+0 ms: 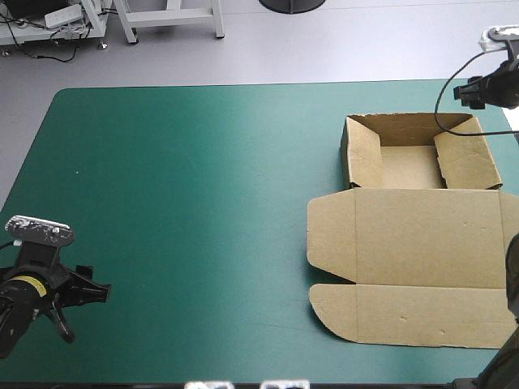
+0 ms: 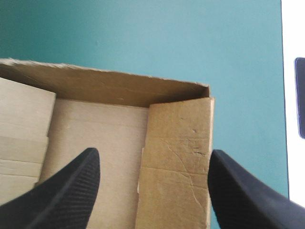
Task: Fold the box
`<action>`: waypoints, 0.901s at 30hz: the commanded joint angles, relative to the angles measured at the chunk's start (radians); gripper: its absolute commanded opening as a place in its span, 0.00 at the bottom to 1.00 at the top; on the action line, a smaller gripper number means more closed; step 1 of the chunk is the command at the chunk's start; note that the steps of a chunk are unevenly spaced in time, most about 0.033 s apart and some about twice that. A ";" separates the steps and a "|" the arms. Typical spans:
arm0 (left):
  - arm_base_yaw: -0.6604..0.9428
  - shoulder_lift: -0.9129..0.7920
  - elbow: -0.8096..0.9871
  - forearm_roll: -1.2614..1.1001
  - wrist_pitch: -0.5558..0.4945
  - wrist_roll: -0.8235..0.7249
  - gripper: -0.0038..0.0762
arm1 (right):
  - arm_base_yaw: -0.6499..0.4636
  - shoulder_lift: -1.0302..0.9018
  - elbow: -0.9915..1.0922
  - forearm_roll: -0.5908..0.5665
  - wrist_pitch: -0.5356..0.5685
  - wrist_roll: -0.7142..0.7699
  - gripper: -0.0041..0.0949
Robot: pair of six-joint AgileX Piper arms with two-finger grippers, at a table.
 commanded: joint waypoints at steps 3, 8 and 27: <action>0.003 0.005 -0.023 0.008 -0.049 0.001 0.58 | 0.057 -0.213 0.039 0.034 0.007 -0.014 0.63; 0.003 0.005 -0.023 0.008 -0.049 0.001 0.58 | 0.129 -0.382 0.233 0.031 0.007 -0.014 0.63; 0.003 0.005 -0.023 -0.051 -0.153 0.015 0.58 | 0.285 -0.968 1.109 0.067 -0.145 -0.005 0.62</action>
